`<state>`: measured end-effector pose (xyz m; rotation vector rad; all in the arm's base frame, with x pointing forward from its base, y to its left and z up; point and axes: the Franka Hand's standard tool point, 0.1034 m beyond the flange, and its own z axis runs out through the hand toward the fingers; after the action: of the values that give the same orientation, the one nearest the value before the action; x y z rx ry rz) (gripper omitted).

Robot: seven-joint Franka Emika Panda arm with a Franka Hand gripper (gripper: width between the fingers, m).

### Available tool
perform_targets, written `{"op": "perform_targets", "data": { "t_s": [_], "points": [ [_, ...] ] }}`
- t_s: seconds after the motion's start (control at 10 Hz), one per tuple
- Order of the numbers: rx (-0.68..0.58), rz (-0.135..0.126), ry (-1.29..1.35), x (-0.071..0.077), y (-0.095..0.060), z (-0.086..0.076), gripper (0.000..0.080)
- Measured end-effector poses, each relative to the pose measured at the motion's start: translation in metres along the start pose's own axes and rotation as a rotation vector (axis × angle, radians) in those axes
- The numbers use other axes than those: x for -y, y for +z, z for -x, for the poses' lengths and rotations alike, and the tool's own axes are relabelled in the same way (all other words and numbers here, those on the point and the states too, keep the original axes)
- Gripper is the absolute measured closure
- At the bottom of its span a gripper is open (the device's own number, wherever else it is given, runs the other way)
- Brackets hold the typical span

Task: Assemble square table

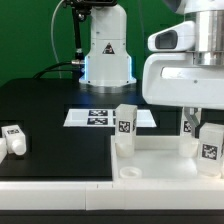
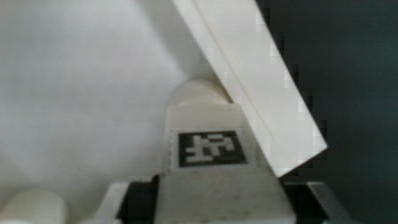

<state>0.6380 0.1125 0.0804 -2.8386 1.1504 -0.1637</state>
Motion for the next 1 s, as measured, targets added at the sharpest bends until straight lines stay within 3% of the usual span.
{"op": "perform_targets", "data": {
  "t_s": [0.2, 0.4, 0.6, 0.7, 0.8, 0.9, 1.0],
  "points": [
    [0.011, 0.003, 0.377, 0.0, 0.0, 0.003, 0.0514],
    [0.033, -0.02, 0.688, 0.002, 0.002, 0.005, 0.0514],
    [0.049, -0.029, 0.792, 0.001, 0.002, 0.004, 0.0512],
    [0.039, -0.017, 0.648, 0.002, 0.002, 0.006, 0.0512],
    [0.028, 0.007, 0.433, 0.003, 0.002, 0.011, 0.0398],
    [0.02, 0.005, 0.215, 0.007, 0.002, 0.015, 0.0398],
    [0.023, 0.002, 0.082, 0.009, 0.002, 0.018, 0.0251]
  ]
}}
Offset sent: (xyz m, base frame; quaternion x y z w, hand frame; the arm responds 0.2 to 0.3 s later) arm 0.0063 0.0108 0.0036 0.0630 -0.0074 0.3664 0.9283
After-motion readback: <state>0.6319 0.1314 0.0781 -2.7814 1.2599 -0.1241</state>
